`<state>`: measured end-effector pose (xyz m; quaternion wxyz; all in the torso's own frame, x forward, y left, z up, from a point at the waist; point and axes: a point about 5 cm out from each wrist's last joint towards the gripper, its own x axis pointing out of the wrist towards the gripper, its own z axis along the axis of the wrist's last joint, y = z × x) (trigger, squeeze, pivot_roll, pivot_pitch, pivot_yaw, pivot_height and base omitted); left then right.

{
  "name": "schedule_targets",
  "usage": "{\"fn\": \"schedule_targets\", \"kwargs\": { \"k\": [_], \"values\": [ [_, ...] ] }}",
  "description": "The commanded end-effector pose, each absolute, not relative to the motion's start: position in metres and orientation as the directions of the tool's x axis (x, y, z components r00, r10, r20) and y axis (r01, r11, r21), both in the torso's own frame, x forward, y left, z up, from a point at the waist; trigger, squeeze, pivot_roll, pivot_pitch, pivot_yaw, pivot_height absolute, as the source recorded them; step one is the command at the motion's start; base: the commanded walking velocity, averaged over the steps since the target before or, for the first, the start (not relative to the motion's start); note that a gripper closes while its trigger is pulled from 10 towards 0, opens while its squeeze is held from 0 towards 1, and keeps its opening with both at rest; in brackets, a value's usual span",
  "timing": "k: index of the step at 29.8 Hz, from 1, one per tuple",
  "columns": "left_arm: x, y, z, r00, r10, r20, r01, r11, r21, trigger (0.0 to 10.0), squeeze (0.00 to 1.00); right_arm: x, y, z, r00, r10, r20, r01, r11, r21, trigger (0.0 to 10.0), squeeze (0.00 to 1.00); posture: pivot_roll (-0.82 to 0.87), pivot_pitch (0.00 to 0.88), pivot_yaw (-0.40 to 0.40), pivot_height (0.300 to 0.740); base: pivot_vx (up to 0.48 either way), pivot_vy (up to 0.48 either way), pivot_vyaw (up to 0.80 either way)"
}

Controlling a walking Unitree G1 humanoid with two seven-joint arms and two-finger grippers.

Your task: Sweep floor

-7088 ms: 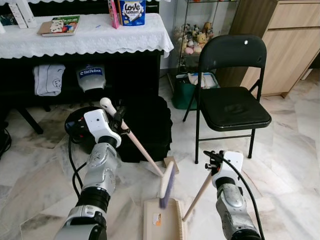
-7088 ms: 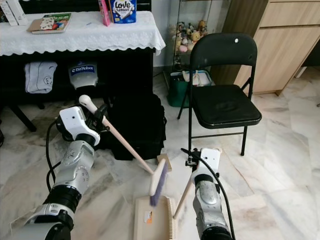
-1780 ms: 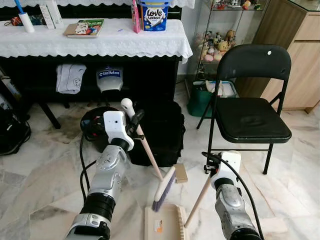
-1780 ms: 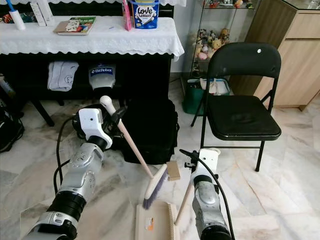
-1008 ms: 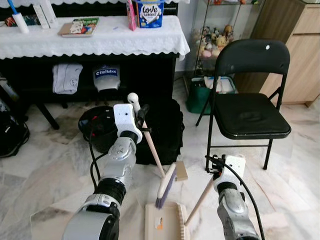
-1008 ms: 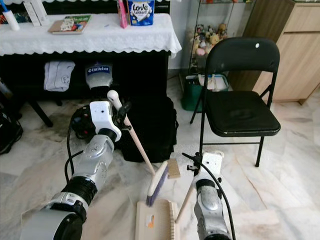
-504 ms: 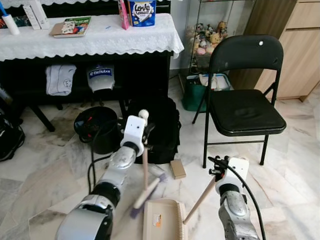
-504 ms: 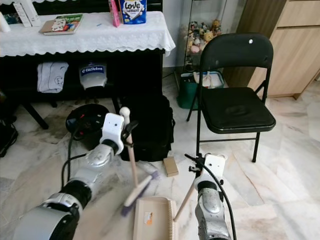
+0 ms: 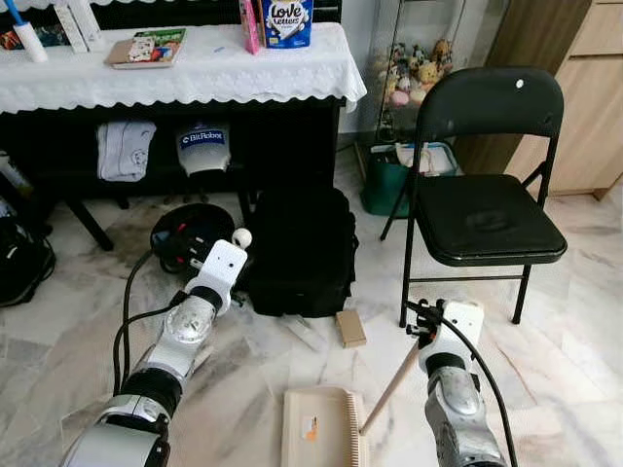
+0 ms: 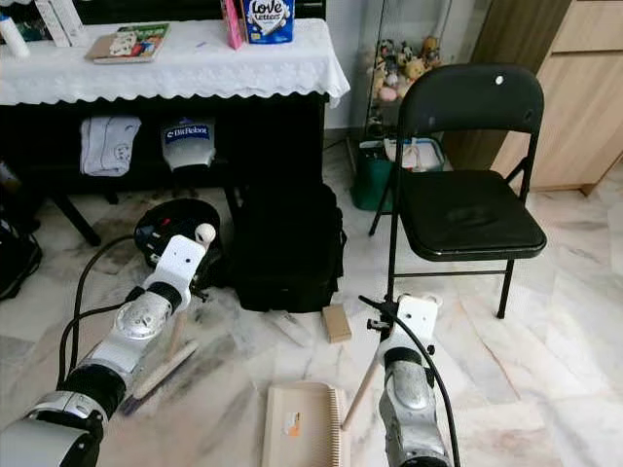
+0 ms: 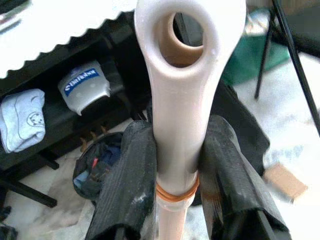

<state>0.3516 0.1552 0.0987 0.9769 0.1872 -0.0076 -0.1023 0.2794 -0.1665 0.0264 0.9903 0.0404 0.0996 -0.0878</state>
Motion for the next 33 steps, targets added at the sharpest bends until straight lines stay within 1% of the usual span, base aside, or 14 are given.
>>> {"fn": "schedule_targets", "kwargs": {
  "k": [1, 2, 3, 4, 6, 7, 10, 20, 24, 33],
  "values": [
    [0.358, 0.149, 0.123, 0.974, -0.197, 0.109, 0.159, 0.946, 0.283, 10.0, 0.00, 0.273, -0.165, 0.013, 0.948, -0.161, -0.274, 0.185, 0.981, 0.063, 10.0, 0.00, -0.14, 0.075, 0.052, 0.740, 0.000, 0.000, 0.00],
    [0.359, 0.148, 0.126, 0.975, -0.189, 0.121, 0.154, 0.956, 0.248, 10.0, 0.00, 0.273, -0.165, 0.013, 0.948, -0.162, -0.274, 0.186, 0.981, 0.064, 10.0, 0.00, -0.14, 0.075, 0.052, 0.740, 0.000, 0.000, 0.00],
    [0.360, 0.147, 0.130, 0.974, -0.179, 0.136, 0.153, 0.971, 0.183, 10.0, 0.00, 0.273, -0.166, 0.013, 0.948, -0.163, -0.274, 0.187, 0.980, 0.064, 10.0, 0.00, -0.14, 0.074, 0.054, 0.740, 0.000, 0.000, 0.00],
    [0.360, 0.147, 0.130, 0.974, -0.179, 0.136, 0.153, 0.971, 0.183, 10.0, 0.00, 0.273, -0.166, 0.013, 0.948, -0.163, -0.274, 0.187, 0.980, 0.064, 10.0, 0.00, -0.14, 0.074, 0.054, 0.740, 0.000, 0.000, 0.00],
    [0.362, 0.144, 0.137, 0.973, -0.162, 0.163, 0.159, 0.987, 0.031, 10.0, 0.00, 0.273, -0.166, 0.013, 0.947, -0.166, -0.274, 0.190, 0.980, 0.064, 10.0, 0.00, -0.14, 0.074, 0.055, 0.740, 0.000, 0.000, 0.00],
    [0.362, 0.144, 0.137, 0.973, -0.162, 0.163, 0.159, 0.987, 0.031, 10.0, 0.00, 0.273, -0.166, 0.013, 0.947, -0.166, -0.274, 0.190, 0.980, 0.064, 10.0, 0.00, -0.14, 0.074, 0.055, 0.740, 0.000, 0.000, 0.00],
    [0.362, 0.143, 0.140, 0.971, -0.155, 0.181, 0.165, 0.986, -0.040, 10.0, 0.00, 0.273, -0.165, 0.013, 0.947, -0.166, -0.274, 0.190, 0.979, 0.067, 10.0, 0.00, -0.14, 0.074, 0.056, 0.740, 0.000, 0.000, 0.00],
    [0.359, 0.136, 0.145, 0.961, -0.186, 0.204, 0.207, 0.975, -0.084, 10.0, 0.00, 0.273, -0.164, 0.012, 0.947, -0.164, -0.275, 0.190, 0.979, 0.069, 10.0, 0.00, -0.14, 0.073, 0.057, 0.740, 0.000, 0.000, 0.00],
    [0.357, 0.123, 0.143, 0.952, -0.238, 0.192, 0.260, 0.961, -0.097, 10.0, 0.00, 0.273, -0.164, 0.012, 0.947, -0.164, -0.274, 0.190, 0.979, 0.069, 10.0, 0.00, -0.14, 0.073, 0.058, 0.740, 0.000, 0.000, 0.00],
    [0.360, 0.102, 0.144, 0.946, -0.257, 0.197, 0.287, 0.948, -0.139, 10.0, 0.00, 0.273, -0.161, 0.011, 0.948, -0.159, -0.274, 0.185, 0.980, 0.072, 10.0, 0.00, -0.15, 0.072, 0.060, 0.740, 0.000, 0.000, 0.00]
  ]
}}
